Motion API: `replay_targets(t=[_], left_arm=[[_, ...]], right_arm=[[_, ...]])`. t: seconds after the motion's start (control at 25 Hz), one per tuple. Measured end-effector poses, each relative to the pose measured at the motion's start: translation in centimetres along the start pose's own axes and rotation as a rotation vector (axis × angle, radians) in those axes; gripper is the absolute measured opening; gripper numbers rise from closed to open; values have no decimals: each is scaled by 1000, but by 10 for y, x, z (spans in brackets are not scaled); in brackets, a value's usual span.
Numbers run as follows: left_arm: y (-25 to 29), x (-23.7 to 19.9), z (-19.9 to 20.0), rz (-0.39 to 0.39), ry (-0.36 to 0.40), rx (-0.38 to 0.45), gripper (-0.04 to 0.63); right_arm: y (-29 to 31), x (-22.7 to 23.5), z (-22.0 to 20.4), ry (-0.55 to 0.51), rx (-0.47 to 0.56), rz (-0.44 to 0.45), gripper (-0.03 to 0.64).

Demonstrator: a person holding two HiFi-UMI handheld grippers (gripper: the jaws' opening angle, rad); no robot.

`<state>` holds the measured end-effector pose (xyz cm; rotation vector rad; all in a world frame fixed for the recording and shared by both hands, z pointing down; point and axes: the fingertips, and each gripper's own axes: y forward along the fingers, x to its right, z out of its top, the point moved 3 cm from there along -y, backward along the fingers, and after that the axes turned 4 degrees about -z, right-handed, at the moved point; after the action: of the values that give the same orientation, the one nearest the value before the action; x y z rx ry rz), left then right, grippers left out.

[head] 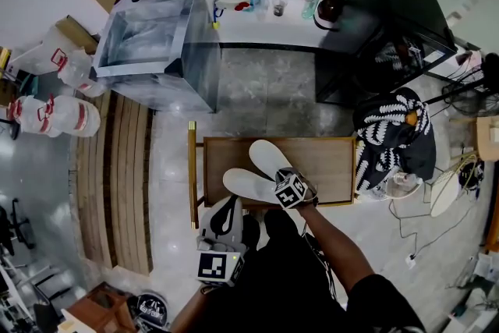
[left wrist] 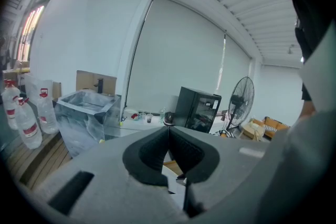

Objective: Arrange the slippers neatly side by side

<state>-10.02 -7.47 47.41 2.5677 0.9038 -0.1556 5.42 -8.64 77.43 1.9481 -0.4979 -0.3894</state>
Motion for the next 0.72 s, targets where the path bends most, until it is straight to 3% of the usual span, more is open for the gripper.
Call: replay_targets(t=[0.72], left_arm=[[1,29,5,-126,62,19,17]], right_arm=[[-54,38,-21,193,90,-124,26]])
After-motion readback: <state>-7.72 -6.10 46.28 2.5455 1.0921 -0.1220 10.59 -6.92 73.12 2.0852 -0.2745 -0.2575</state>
